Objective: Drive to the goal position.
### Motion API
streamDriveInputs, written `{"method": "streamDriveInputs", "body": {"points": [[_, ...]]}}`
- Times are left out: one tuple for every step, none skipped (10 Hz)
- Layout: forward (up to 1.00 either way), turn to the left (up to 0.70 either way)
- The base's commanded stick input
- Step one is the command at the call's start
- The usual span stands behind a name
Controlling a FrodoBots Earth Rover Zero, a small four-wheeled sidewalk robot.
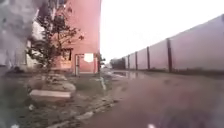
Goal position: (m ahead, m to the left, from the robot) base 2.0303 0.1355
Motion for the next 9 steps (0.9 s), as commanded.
{"method": "streamDriveInputs", "body": {"points": [[1.00,-0.40],[1.00,-0.40],[-0.43,-0.74],[-0.93,-0.44],[0.05,-0.28],[0.48,0.00],[0.85,0.00],[0.85,0.00],[0.84,0.00]]}}
